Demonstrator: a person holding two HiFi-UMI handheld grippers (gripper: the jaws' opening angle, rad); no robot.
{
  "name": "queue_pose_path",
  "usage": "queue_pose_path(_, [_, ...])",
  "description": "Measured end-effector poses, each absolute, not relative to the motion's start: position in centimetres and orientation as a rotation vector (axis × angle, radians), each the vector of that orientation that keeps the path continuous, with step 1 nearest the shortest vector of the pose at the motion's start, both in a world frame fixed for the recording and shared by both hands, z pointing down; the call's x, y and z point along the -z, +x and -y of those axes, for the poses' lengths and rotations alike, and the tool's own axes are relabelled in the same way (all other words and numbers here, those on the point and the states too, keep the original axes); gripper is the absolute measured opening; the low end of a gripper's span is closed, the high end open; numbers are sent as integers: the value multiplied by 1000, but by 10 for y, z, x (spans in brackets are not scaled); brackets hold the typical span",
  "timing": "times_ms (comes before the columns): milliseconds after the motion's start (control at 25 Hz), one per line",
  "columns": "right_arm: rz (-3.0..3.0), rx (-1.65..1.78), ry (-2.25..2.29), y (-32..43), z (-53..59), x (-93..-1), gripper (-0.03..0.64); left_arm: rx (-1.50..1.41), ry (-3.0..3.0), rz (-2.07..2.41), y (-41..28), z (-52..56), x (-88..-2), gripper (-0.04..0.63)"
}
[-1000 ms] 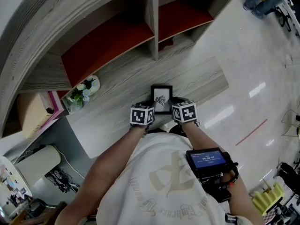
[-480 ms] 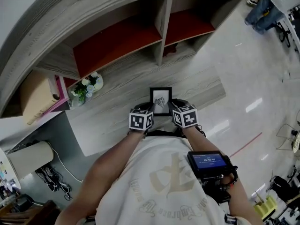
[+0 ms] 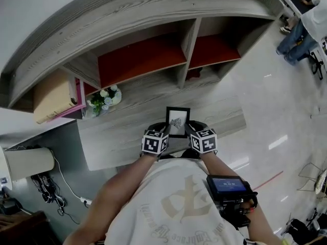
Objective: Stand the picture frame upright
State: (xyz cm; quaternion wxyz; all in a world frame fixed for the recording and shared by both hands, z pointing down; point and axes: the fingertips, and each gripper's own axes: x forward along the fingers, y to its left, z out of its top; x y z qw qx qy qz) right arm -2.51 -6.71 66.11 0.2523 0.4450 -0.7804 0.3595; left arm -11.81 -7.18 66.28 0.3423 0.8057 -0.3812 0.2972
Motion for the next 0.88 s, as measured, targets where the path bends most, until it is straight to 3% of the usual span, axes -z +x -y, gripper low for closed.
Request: queue_pose_path(880, [2241,-892,992,36,129,-644,77,-674,1982,1208,-58,111,-645,83])
